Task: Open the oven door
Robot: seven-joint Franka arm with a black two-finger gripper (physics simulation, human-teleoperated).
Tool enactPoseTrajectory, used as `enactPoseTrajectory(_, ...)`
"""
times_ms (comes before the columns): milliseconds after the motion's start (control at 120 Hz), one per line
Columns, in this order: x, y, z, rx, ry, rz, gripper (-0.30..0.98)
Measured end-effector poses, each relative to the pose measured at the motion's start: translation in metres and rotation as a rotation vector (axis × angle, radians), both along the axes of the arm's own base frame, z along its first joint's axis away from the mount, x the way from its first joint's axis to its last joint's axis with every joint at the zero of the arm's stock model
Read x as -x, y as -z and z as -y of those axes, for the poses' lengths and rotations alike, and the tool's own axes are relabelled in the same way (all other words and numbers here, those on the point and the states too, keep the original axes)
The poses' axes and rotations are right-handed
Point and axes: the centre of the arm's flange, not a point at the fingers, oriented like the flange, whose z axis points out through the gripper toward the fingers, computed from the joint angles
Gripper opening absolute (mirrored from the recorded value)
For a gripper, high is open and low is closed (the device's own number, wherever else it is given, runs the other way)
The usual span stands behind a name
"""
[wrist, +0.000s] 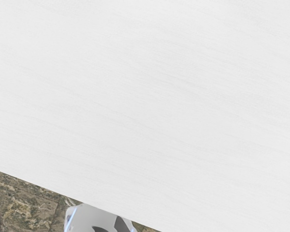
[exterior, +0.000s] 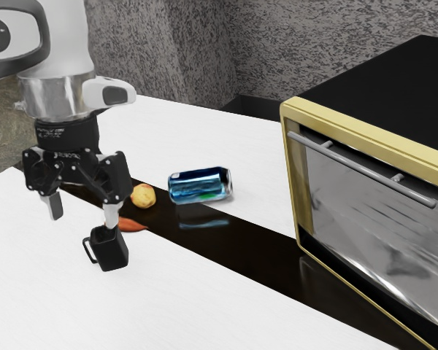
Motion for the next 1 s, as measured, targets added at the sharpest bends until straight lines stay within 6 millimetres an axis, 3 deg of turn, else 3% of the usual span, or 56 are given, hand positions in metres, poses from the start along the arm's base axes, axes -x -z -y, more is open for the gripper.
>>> enactPoseTrajectory(117, -0.005, -0.018, -0.015, 0.003, -0.116, 0.142, 0.69)
enactPoseTrajectory(208, 0.003, -0.038, -0.012, -0.004, -0.166, 0.228, 0.69)
enactPoseTrajectory(275, 0.029, -0.065, -0.002, -0.001, -0.187, 0.303, 0.69)
enactPoseTrajectory(325, 0.068, -0.079, 0.009, 0.033, -0.173, 0.360, 0.69)
enactPoseTrajectory(375, 0.111, -0.068, 0.009, 0.073, -0.173, 0.398, 0.69)
enactPoseTrajectory(425, 0.124, -0.057, 0.012, 0.100, -0.177, 0.427, 0.68)
enactPoseTrajectory(525, 0.103, -0.044, 0.031, 0.169, -0.207, 0.473, 0.69)
enactPoseTrajectory(608, 0.080, -0.042, 0.041, 0.212, -0.333, 0.513, 0.69)
enactPoseTrajectory(683, 0.061, -0.037, 0.062, 0.227, -0.426, 0.527, 0.69)
enactPoseTrajectory(833, 0.038, -0.029, 0.108, 0.230, -0.555, 0.571, 0.69)
enactPoseTrajectory(1000, 0.021, -0.023, 0.136, 0.260, -0.713, 0.600, 0.69)
